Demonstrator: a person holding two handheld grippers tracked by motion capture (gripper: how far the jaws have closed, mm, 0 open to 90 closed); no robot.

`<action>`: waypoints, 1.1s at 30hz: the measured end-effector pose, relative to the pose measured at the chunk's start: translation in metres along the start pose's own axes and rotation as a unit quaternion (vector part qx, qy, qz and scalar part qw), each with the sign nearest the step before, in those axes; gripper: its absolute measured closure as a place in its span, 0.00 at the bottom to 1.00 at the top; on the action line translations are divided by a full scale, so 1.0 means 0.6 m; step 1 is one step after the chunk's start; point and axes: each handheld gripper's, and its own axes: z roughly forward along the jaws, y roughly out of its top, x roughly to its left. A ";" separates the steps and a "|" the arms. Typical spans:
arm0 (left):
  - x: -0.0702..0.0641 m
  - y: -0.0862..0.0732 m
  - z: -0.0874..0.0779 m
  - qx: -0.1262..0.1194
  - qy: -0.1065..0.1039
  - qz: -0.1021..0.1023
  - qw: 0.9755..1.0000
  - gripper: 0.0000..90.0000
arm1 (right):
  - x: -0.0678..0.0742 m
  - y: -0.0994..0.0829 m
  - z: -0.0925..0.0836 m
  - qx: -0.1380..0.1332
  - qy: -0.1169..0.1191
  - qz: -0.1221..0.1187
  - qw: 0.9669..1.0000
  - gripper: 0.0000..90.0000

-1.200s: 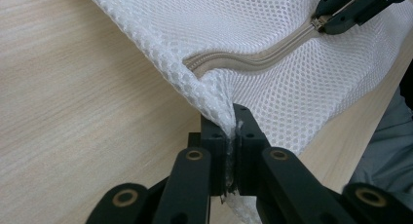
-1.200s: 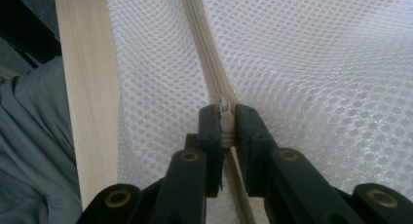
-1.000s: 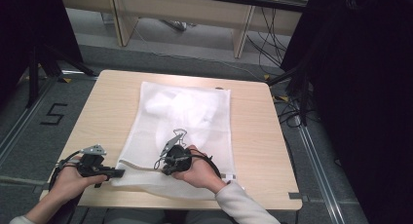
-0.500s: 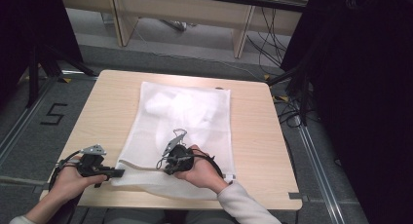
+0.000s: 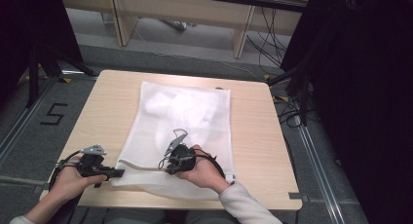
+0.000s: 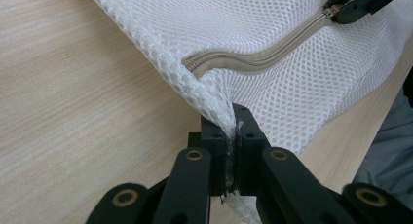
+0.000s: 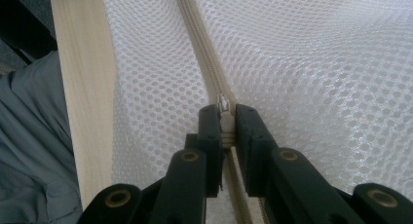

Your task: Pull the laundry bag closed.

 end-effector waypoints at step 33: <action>0.001 -0.001 0.001 -0.008 0.005 0.001 1.000 0.95 | -0.007 -0.011 -0.012 0.003 -0.005 0.006 1.000 0.91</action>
